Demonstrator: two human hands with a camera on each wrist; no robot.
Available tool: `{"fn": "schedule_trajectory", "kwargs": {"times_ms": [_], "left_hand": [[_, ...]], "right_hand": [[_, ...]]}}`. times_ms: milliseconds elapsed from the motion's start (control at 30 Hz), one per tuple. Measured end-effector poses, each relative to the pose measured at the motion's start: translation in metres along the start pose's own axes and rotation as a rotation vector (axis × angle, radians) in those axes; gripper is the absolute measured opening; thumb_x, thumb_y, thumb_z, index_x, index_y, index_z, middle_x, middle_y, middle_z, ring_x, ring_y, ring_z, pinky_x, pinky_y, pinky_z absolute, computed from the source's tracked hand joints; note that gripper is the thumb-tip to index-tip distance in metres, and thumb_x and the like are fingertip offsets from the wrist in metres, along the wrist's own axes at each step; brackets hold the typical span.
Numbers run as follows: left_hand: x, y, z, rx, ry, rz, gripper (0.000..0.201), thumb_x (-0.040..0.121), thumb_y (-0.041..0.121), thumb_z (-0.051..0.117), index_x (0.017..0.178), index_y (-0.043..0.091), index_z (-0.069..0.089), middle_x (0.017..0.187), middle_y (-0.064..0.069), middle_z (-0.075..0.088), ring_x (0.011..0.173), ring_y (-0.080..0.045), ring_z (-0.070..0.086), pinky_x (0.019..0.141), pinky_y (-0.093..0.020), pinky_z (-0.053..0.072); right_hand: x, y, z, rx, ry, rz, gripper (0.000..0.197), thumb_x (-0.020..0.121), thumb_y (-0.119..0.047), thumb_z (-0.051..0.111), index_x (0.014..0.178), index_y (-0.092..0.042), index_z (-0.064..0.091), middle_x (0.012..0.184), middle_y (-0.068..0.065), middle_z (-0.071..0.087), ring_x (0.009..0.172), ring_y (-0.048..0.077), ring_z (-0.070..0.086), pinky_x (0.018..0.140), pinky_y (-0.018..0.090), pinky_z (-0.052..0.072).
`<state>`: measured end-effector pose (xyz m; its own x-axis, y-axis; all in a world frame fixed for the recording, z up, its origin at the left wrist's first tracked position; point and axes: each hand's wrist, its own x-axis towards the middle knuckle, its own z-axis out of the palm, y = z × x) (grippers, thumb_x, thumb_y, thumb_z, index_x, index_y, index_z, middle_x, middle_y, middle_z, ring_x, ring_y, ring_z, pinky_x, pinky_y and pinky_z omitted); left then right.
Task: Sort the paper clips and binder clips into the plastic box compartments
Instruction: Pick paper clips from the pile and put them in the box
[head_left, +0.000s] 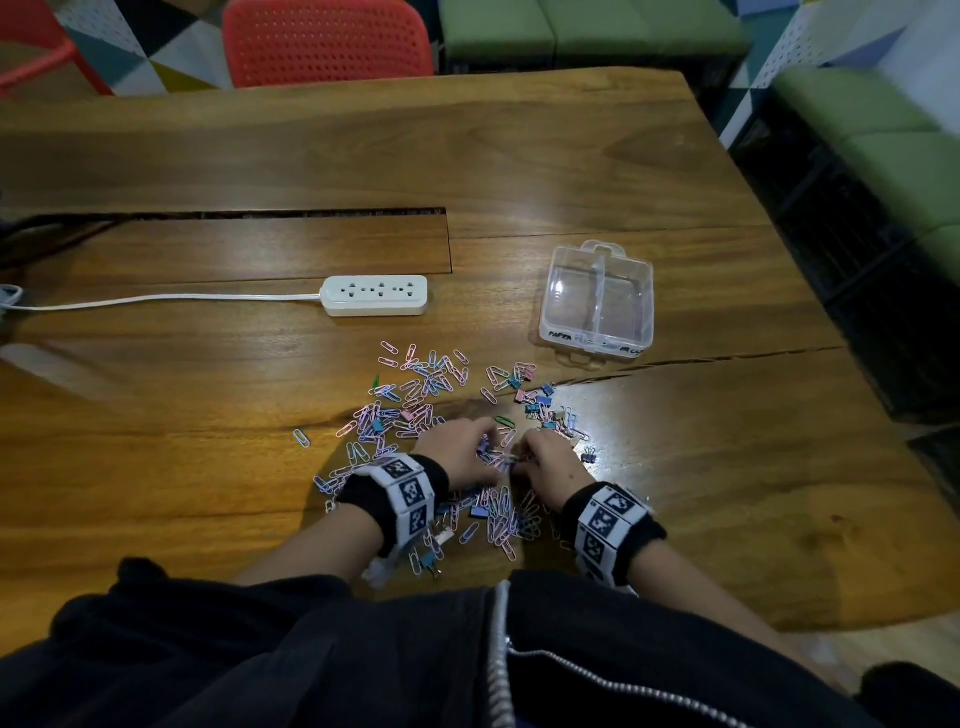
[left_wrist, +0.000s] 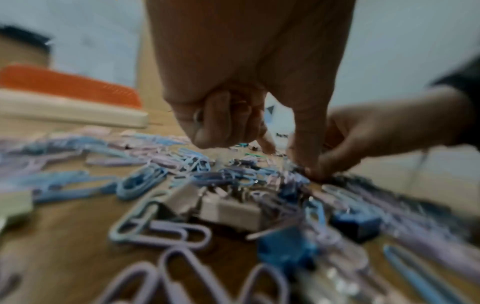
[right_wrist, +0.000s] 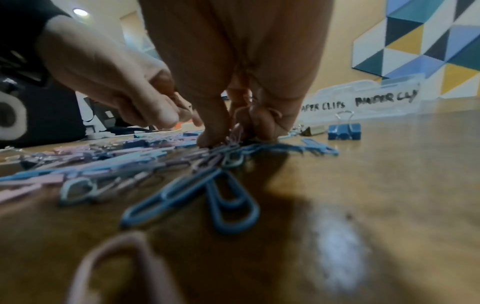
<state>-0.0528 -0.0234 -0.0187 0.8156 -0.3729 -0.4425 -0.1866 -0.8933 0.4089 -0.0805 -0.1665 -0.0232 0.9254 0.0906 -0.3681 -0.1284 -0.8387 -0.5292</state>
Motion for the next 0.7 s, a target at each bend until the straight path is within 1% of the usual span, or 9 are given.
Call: {"fn": "schedule_trajectory", "kwargs": {"times_ms": [133,200,267,333,400,433,500,567,700], "left_hand": [[0.002,0.001,0.0,0.225,0.044,0.08,0.031,0.085,0.041,0.057,0.105,0.018,0.055,0.113,-0.004,0.057,0.103,-0.022,0.056,0.083,-0.033,0.046],[0.003,0.004,0.003,0.302,0.032,0.098,0.031,0.09,0.039,0.05,0.107,0.014,0.055,0.113,-0.006,0.057,0.102,-0.024,0.058,0.084,-0.035,0.048],[0.004,0.006,0.005,0.351,0.013,0.105,0.033,0.092,0.038,0.044,0.109,0.01,0.054,0.113,-0.008,0.057,0.1,-0.025,0.059,0.084,-0.036,0.052],[0.002,0.007,0.007,0.376,0.011,0.106,0.035,0.093,0.037,0.041,0.11,0.008,0.053,0.112,-0.009,0.058,0.098,-0.025,0.06,0.082,-0.036,0.053],[0.002,0.007,0.007,0.369,0.004,0.101,0.038,0.094,0.039,0.039,0.111,0.008,0.052,0.11,-0.009,0.057,0.096,-0.025,0.06,0.08,-0.035,0.053],[0.002,0.006,0.006,0.339,-0.006,0.096,0.038,0.094,0.04,0.038,0.108,0.008,0.052,0.106,-0.009,0.056,0.094,-0.023,0.059,0.078,-0.032,0.051],[0.003,0.003,0.003,0.18,-0.017,0.083,0.03,0.094,0.039,0.04,0.094,0.011,0.051,0.093,-0.005,0.053,0.082,-0.018,0.053,0.071,-0.026,0.046],[0.004,-0.005,0.0,-0.073,-0.014,0.067,0.021,0.094,0.034,0.044,0.086,0.014,0.048,0.081,0.002,0.05,0.074,-0.014,0.049,0.067,-0.021,0.042],[0.003,-0.018,-0.007,-0.65,-0.037,-0.019,0.018,0.095,0.02,0.045,0.077,0.02,0.048,0.072,0.006,0.047,0.058,-0.006,0.043,0.048,-0.01,0.038]], "right_hand": [[0.002,0.0,0.005,-0.134,-0.064,-0.022,0.026,0.089,-0.011,0.051,0.113,-0.002,0.051,0.121,0.013,0.048,0.108,0.023,0.048,0.093,0.029,0.039],[0.001,0.0,0.005,-0.102,-0.032,-0.032,0.022,0.09,-0.011,0.05,0.108,0.0,0.054,0.12,0.014,0.047,0.103,0.023,0.049,0.091,0.028,0.039],[-0.002,0.001,0.002,0.009,0.007,0.01,0.019,0.091,-0.013,0.049,0.1,0.002,0.057,0.113,0.014,0.05,0.091,0.019,0.047,0.085,0.024,0.038],[-0.005,0.005,-0.003,0.171,0.034,0.08,0.017,0.092,-0.014,0.048,0.093,0.001,0.057,0.103,0.015,0.057,0.086,0.019,0.049,0.08,0.027,0.042],[-0.008,0.01,-0.01,0.397,0.034,0.147,0.012,0.092,-0.014,0.049,0.082,-0.008,0.053,0.091,0.012,0.06,0.082,0.022,0.055,0.078,0.033,0.048],[-0.011,0.012,-0.013,0.504,0.022,0.173,0.013,0.092,-0.013,0.048,0.079,-0.012,0.052,0.084,0.007,0.059,0.077,0.019,0.056,0.073,0.031,0.049],[-0.016,0.015,-0.018,0.691,-0.007,0.228,0.013,0.093,-0.008,0.044,0.087,-0.013,0.054,0.075,0.001,0.055,0.065,0.011,0.052,0.06,0.021,0.043],[-0.019,0.019,-0.021,0.851,-0.035,0.288,0.019,0.094,-0.003,0.039,0.094,-0.009,0.058,0.07,0.001,0.05,0.059,0.009,0.044,0.055,0.018,0.036],[-0.022,0.024,-0.024,1.159,-0.196,0.352,0.029,0.096,-0.003,0.03,0.084,-0.006,0.057,0.067,0.004,0.049,0.056,0.012,0.045,0.046,0.016,0.038]]}}
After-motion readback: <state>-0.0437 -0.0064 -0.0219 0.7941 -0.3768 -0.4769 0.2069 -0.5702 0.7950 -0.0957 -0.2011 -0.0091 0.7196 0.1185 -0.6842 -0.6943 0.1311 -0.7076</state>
